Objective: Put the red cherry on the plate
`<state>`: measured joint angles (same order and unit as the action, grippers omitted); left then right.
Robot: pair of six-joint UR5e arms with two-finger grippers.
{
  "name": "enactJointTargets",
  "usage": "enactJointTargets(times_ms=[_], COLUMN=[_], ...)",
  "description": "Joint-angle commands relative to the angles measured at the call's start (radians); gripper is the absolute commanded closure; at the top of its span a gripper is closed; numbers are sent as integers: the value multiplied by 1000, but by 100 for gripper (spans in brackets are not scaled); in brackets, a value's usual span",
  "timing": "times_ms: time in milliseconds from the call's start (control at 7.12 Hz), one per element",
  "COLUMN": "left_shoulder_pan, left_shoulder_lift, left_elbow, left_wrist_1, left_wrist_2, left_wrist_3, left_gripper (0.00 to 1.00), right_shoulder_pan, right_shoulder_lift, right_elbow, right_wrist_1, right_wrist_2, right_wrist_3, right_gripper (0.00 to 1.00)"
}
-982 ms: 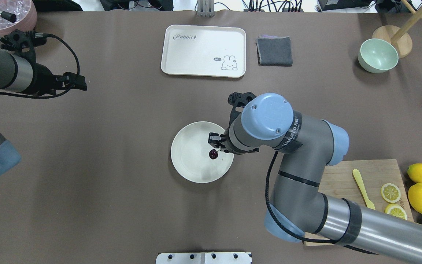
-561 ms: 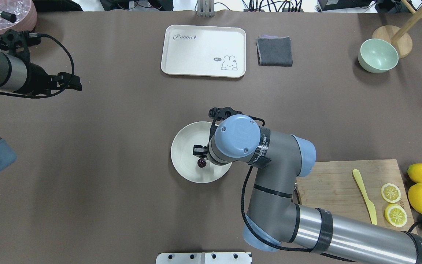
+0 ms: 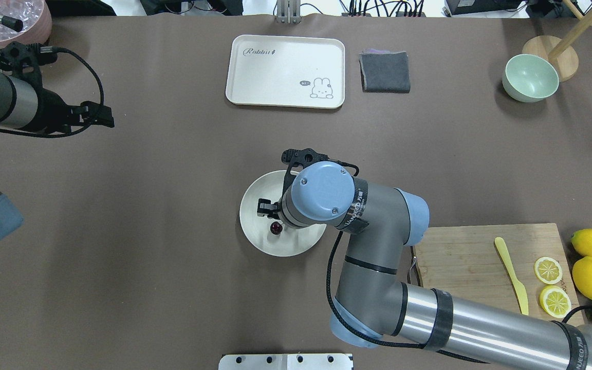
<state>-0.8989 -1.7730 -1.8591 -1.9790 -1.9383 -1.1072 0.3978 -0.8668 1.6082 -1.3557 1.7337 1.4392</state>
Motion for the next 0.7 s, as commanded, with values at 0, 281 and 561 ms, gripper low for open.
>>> enactJointTargets(times_ms=[0, 281, 561], left_shoulder_pan=[-3, -69, -156], left_shoulder_lift=[1, 0, 20], left_elbow=[7, 87, 112], left_wrist_1=[-85, -119, -100], left_wrist_2=[10, 12, -2], left_wrist_3=[3, 4, 213], left_gripper=[2, 2, 2], right_shoulder_pan=[86, 235, 474], right_shoulder_lift=[11, -14, -154], right_elbow=[76, 232, 388], right_wrist_1=[-96, -352, -633], right_wrist_2=[117, 284, 404], right_wrist_3=[-3, -87, -474], right_gripper=[0, 0, 0])
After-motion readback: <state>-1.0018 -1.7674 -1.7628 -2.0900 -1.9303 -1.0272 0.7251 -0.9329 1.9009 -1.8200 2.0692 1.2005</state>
